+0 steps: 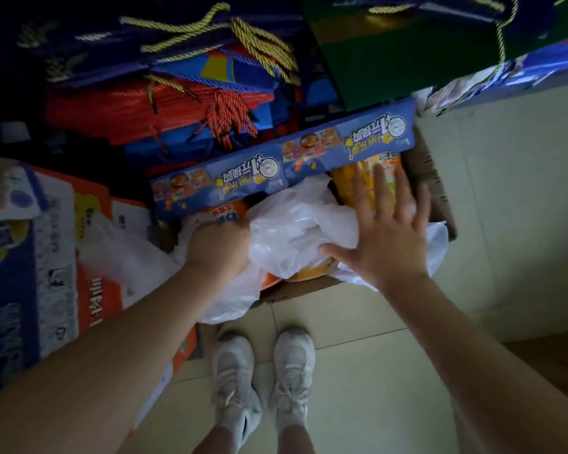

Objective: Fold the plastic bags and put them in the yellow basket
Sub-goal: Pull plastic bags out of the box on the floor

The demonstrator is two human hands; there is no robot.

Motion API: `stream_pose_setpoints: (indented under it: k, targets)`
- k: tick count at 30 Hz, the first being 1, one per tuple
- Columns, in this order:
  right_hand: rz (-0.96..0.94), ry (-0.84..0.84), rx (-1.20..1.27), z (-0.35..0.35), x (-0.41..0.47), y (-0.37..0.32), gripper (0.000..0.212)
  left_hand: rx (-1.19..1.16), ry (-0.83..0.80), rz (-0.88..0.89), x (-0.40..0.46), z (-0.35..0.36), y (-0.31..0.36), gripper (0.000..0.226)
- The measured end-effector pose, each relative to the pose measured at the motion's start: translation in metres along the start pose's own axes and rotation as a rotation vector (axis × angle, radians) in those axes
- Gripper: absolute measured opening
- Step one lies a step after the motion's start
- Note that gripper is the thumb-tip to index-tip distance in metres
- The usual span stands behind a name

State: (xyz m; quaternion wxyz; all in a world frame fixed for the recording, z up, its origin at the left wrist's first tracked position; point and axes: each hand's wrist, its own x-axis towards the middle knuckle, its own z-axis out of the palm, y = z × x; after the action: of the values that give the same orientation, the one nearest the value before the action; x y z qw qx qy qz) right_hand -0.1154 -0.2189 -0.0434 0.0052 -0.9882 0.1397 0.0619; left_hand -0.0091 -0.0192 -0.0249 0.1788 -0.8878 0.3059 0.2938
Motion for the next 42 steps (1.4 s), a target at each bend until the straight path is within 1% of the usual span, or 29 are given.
stream_pose_setpoints:
  k: [1, 2, 3, 4, 5, 6, 7, 8, 9, 10, 11, 12, 13, 14, 16, 19, 21, 24, 28, 30, 32, 34, 36, 37, 38, 40, 41, 42]
  targets:
    - [0.092, -0.073, 0.011, -0.003, -0.008, 0.005, 0.108, 0.005, 0.002, 0.006, 0.002, 0.000, 0.004, 0.015]
    - [0.133, -0.189, 0.044, -0.002, -0.017, 0.011, 0.111, 0.009, -0.006, 0.015, 0.003, -0.001, 0.008, 0.015]
    - [0.111, -0.293, 0.081, 0.000, -0.023, 0.016, 0.109, 0.007, -0.020, 0.025, 0.004, -0.003, 0.011, 0.015]
    - [0.036, -0.327, 0.108, 0.006, -0.027, 0.019, 0.100, 0.010, -0.033, 0.038, 0.004, -0.004, 0.012, 0.015]
    - [-0.061, -0.247, 0.110, 0.010, -0.029, 0.022, 0.082, 0.008, -0.036, 0.061, 0.004, -0.004, 0.012, 0.016]
    - [-0.153, -0.114, 0.114, 0.012, -0.023, 0.024, 0.062, 0.008, -0.014, 0.102, 0.005, -0.004, 0.010, 0.018]
    - [-0.238, -0.003, 0.143, 0.009, -0.013, 0.022, 0.050, 0.013, 0.053, 0.159, 0.006, -0.003, 0.007, 0.021]
    - [-0.329, 0.044, 0.170, 0.008, -0.002, 0.017, 0.050, 0.028, 0.141, 0.231, 0.009, 0.001, 0.002, 0.026]
    - [-0.406, 0.023, 0.196, 0.007, 0.009, 0.011, 0.060, 0.035, 0.199, 0.312, 0.011, 0.003, -0.002, 0.033]
    - [-0.459, -0.024, 0.209, 0.009, 0.018, 0.005, 0.080, 0.028, 0.250, 0.394, 0.012, 0.004, -0.006, 0.038]
    - [-0.499, -0.101, 0.214, 0.015, 0.026, -0.001, 0.099, 0.009, 0.302, 0.467, 0.013, 0.005, -0.010, 0.038]
    - [-0.530, -0.200, 0.213, 0.018, 0.031, -0.007, 0.114, -0.002, 0.324, 0.515, 0.012, 0.006, -0.011, 0.035]
    - [-0.550, -0.303, 0.205, 0.021, 0.035, -0.011, 0.122, 0.001, 0.347, 0.546, 0.011, 0.006, -0.012, 0.033]
    - [-0.565, -0.394, 0.190, 0.024, 0.037, -0.015, 0.124, 0.008, 0.370, 0.577, 0.010, 0.008, -0.014, 0.032]
    - [-0.588, -0.468, 0.102, 0.028, 0.039, -0.019, 0.119, 0.025, 0.386, 0.593, 0.007, 0.011, -0.016, 0.034]
    - [-0.598, -0.549, 0.015, 0.027, 0.033, -0.024, 0.106, -0.009, 0.381, 0.509, 0.004, 0.016, -0.019, 0.035]
    - [-0.524, -0.611, 0.034, 0.020, 0.027, -0.027, 0.092, -0.051, 0.362, 0.433, -0.003, 0.011, -0.016, 0.030]
    - [-0.362, -0.654, 0.087, 0.001, 0.024, -0.023, 0.070, -0.040, 0.327, 0.339, -0.021, 0.006, -0.015, 0.037]
    - [-0.037, -0.658, 0.186, -0.022, 0.023, -0.002, 0.036, -0.056, 0.257, 0.093, -0.032, -0.003, -0.026, 0.053]
    - [0.087, -0.607, 0.216, -0.036, 0.020, 0.008, 0.030, -0.090, 0.197, 0.041, -0.035, -0.016, -0.025, 0.047]
    - [0.125, -0.548, 0.244, -0.050, 0.014, 0.013, 0.036, -0.037, 0.180, 0.021, -0.037, -0.027, -0.021, 0.036]
    - [0.235, -0.469, 0.345, -0.060, 0.007, 0.011, 0.038, -0.042, 0.137, 0.001, -0.038, -0.038, -0.016, 0.035]
    - [0.340, -0.386, 0.421, -0.063, 0.003, 0.002, 0.046, -0.182, 0.117, -0.071, -0.030, -0.039, -0.009, 0.038]
    - [0.333, -0.373, 0.419, -0.059, 0.003, -0.006, 0.058, -0.303, 0.118, -0.129, -0.023, -0.037, -0.005, 0.040]
    - [0.260, -0.388, 0.382, -0.052, 0.002, -0.014, 0.073, -0.418, 0.125, -0.186, -0.016, -0.031, -0.001, 0.043]
    - [0.022, -0.447, 0.329, -0.030, -0.001, -0.030, 0.098, -0.562, 0.148, -0.268, -0.003, -0.013, 0.006, 0.053]
    - [-0.068, -0.485, 0.329, -0.019, -0.002, -0.035, 0.105, -0.615, 0.161, -0.287, 0.001, -0.003, 0.009, 0.057]
    - [-0.117, -0.527, 0.333, -0.009, -0.002, -0.038, 0.110, -0.684, 0.186, -0.290, 0.002, 0.008, 0.011, 0.062]
